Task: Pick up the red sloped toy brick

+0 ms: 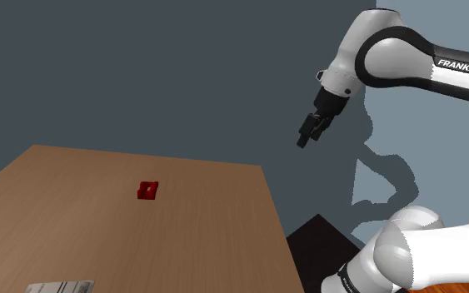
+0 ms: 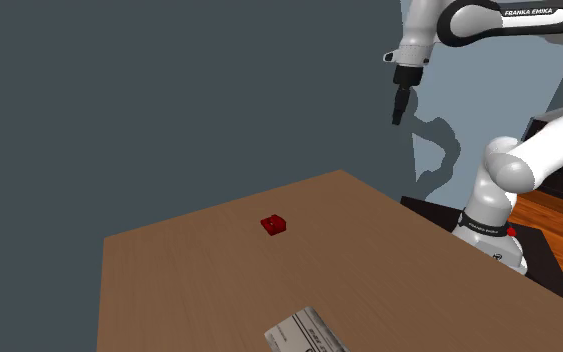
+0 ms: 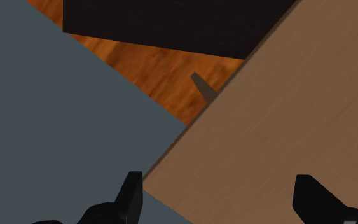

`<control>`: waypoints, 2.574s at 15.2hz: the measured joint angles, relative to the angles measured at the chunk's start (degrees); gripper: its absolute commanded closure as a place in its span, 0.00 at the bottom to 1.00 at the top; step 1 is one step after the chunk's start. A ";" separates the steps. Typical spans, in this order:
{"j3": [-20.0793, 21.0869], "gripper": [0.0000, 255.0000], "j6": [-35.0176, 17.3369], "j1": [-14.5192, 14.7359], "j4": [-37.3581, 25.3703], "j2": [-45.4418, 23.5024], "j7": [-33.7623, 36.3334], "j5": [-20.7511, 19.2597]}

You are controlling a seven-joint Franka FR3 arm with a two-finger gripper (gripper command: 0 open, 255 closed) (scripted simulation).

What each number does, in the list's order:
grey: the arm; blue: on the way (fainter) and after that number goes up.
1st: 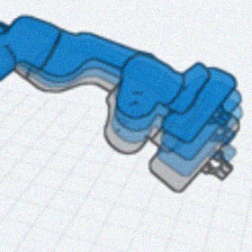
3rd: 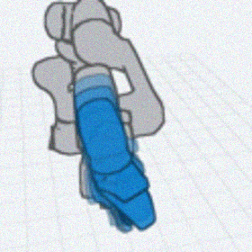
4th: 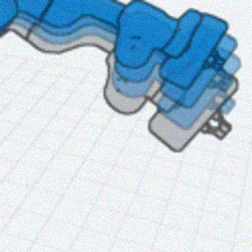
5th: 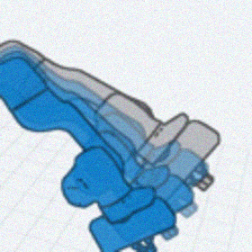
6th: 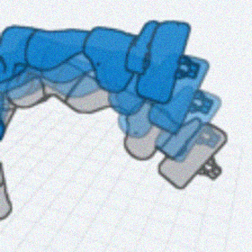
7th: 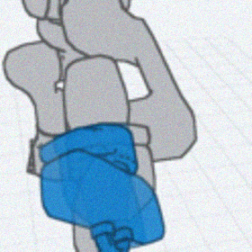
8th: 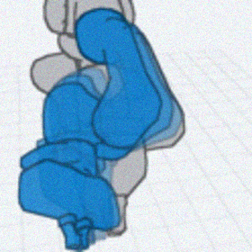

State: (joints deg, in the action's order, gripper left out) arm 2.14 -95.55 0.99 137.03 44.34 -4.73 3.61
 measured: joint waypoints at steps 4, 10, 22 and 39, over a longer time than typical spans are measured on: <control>2.46 0.00 -2.33 0.64 0.73 -1.67 2.79 1.32; 9.52 0.00 -8.52 2.00 -1.84 -10.44 10.93 4.09; 23.00 0.00 -18.77 3.06 -12.63 -32.08 29.46 1.97; 26.50 0.00 -17.10 14.91 -48.36 -72.92 55.04 -18.10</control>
State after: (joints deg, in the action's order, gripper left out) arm 28.64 -112.65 15.89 88.67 -28.58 50.32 -14.49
